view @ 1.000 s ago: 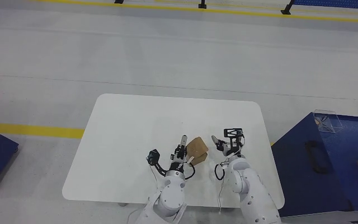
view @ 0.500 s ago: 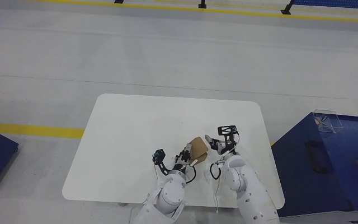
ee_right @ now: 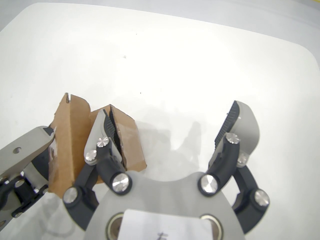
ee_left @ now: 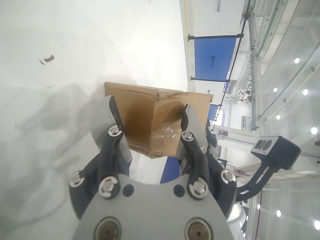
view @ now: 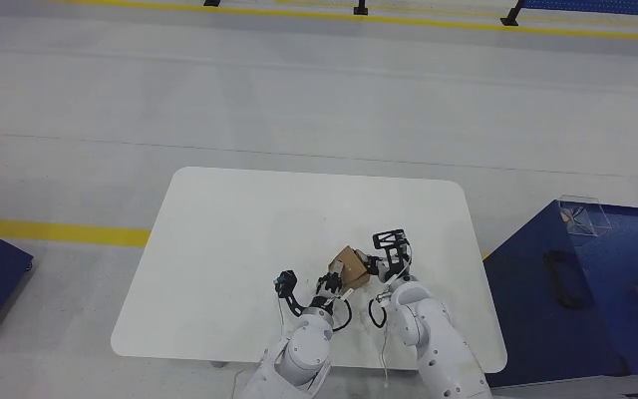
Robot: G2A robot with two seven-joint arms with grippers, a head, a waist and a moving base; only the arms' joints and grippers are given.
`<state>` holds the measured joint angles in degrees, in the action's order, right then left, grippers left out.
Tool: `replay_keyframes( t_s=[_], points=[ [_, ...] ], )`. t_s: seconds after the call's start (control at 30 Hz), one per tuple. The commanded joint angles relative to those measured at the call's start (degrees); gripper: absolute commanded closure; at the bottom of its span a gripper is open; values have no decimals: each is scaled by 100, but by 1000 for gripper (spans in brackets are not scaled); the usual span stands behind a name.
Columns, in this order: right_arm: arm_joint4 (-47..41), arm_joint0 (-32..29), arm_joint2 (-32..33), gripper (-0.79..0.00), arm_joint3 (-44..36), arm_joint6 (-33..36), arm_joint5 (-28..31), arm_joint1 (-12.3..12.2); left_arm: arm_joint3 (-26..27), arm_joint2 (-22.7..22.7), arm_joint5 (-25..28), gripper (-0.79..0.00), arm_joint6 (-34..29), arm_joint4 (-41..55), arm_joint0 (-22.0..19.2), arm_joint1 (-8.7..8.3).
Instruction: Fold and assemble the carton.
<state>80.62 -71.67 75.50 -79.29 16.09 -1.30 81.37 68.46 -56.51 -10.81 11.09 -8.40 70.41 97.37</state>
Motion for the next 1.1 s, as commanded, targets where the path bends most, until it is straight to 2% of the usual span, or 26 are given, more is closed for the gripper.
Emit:
replay_keyframes(
  t_s=[0.0, 0.23, 0.43, 0.7, 0.87, 1.0, 1.07],
  points=[
    [-12, 61, -7, -785, 87, 31, -6, 2, -50, 11, -14, -434, 15, 5, -23, 11],
    [-106, 163, 31, -785, 252, 16, -1, -4, -211, 81, -44, -434, 146, -41, -109, 59],
    [-191, 130, 166, -785, 194, 22, 52, -34, -267, 103, -29, -474, 197, -51, -148, 89],
    [-437, 112, 330, -785, 159, 283, 461, -88, -329, 96, -33, -465, 248, -81, -185, 118],
    [-430, 124, 279, -785, 225, 259, 451, -93, -378, 88, -36, -449, 261, -94, -196, 133],
    [-426, 161, 257, -785, 296, 248, 432, -97, -465, 108, -89, -391, 281, -144, -231, 151],
    [-442, 174, 256, -785, 316, 243, 424, -100, -508, 117, -99, -406, 292, -145, -248, 162]
  ],
)
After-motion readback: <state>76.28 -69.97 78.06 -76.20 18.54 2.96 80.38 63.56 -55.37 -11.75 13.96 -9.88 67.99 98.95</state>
